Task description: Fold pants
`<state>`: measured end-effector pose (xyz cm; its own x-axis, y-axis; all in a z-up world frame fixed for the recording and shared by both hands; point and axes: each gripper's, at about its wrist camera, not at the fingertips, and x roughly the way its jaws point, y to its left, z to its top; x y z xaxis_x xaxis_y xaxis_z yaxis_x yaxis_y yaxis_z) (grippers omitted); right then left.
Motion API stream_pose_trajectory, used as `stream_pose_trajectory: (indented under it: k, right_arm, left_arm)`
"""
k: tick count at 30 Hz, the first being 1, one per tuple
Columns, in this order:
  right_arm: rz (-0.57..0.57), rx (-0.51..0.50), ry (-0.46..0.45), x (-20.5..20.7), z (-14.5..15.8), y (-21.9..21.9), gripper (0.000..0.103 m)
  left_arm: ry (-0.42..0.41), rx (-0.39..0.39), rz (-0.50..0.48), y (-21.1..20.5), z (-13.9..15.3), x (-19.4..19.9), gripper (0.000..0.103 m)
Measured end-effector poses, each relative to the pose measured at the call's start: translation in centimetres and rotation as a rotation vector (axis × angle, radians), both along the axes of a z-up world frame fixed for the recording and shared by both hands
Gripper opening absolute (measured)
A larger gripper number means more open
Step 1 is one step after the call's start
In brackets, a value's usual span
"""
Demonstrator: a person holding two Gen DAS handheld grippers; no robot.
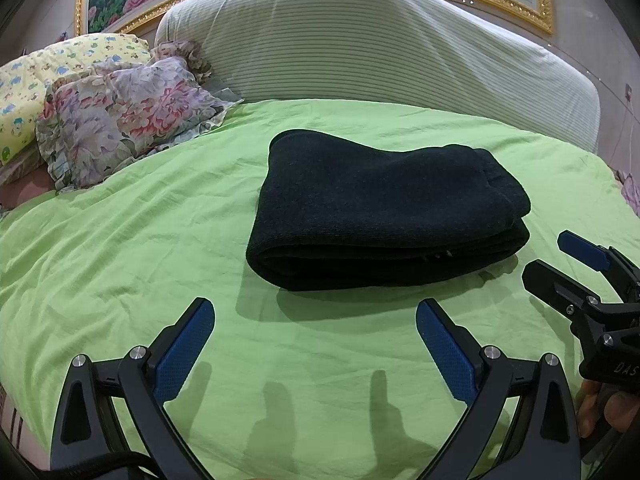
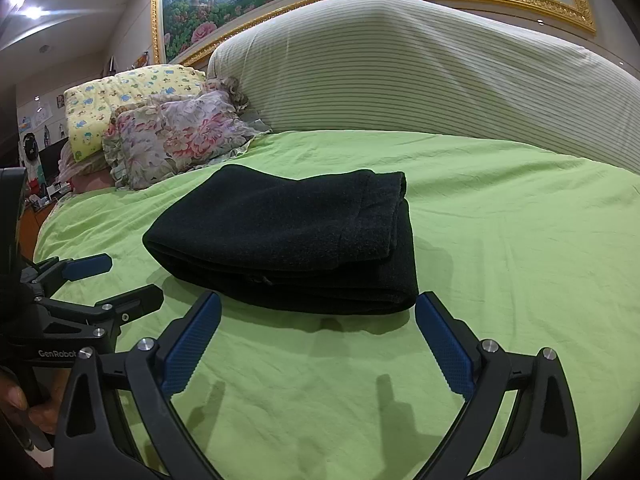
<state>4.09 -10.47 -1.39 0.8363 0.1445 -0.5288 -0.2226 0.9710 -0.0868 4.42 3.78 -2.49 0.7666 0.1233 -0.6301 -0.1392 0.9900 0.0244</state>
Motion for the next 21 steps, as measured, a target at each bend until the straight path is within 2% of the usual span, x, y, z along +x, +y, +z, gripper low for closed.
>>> stream_pose_trajectory:
  k: [21]
  right_arm:
    - [0.001, 0.0, -0.002, 0.0, -0.08, 0.07, 0.098]
  left_arm:
    - [-0.003, -0.001, 0.0, -0.1, 0.16, -0.4, 0.102]
